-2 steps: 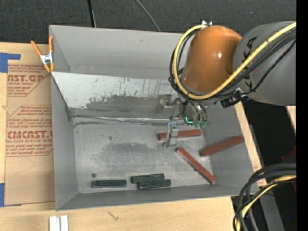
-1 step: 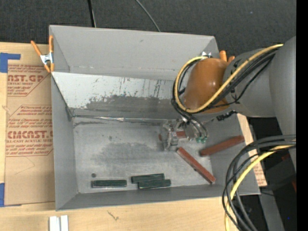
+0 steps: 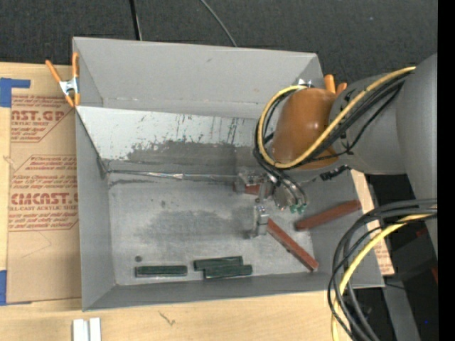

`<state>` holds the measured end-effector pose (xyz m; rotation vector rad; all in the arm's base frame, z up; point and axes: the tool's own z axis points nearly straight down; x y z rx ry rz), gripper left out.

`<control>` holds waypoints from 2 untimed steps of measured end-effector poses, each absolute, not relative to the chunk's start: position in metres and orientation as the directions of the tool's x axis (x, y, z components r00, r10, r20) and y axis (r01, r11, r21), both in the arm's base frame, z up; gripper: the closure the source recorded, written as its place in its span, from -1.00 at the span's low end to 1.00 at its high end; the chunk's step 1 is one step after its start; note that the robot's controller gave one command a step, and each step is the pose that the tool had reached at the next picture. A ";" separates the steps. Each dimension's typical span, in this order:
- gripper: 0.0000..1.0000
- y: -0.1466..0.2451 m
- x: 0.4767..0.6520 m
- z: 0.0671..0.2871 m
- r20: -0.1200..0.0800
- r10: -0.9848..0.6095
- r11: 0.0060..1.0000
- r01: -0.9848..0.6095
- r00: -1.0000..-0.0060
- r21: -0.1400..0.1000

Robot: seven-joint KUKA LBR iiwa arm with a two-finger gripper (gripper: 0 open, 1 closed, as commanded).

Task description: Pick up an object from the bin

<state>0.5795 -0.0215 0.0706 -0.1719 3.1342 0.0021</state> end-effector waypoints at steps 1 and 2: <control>-1.00 -0.022 0.580 0.071 -0.003 -0.109 0.994 -0.109 -0.994 0.001; -1.00 -0.046 0.561 0.081 -0.002 -0.183 0.983 -0.183 -0.983 0.001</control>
Offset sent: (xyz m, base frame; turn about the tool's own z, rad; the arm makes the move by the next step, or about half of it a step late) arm -0.0398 -0.0597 0.0242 -0.1563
